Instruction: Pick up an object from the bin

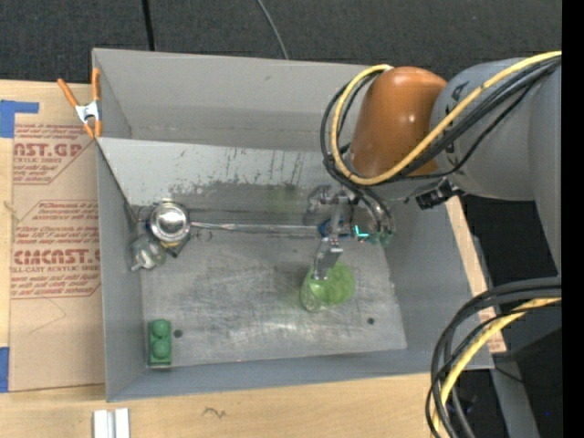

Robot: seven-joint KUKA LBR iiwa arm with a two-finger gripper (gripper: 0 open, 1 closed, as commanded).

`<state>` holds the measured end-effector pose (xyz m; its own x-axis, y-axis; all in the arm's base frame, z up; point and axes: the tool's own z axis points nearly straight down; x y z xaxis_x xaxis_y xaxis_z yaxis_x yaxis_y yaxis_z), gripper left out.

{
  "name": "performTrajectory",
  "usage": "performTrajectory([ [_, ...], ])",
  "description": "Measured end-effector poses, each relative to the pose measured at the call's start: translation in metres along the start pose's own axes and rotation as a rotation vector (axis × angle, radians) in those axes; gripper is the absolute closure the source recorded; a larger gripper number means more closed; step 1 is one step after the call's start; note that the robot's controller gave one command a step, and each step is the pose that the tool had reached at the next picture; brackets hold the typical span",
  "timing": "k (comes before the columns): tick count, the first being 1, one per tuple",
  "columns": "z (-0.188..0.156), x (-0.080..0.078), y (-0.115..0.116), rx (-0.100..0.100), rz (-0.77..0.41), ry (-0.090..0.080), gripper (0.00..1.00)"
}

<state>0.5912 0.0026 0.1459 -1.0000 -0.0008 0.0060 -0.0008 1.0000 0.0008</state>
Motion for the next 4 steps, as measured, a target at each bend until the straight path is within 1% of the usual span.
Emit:
performTrajectory([
  [1, 0.066, 0.054, -0.029, 0.0, -0.12, -0.013, 0.0],
  [2, 0.047, 0.083, -0.031, 0.0, 0.018, -0.006, 0.0],
  [3, 0.039, 0.11, 0.005, 0.0, -0.27, -0.005, 0.0],
  [4, 0.07, 0.102, -0.034, 0.002, -0.472, -0.032, 0.0],
])
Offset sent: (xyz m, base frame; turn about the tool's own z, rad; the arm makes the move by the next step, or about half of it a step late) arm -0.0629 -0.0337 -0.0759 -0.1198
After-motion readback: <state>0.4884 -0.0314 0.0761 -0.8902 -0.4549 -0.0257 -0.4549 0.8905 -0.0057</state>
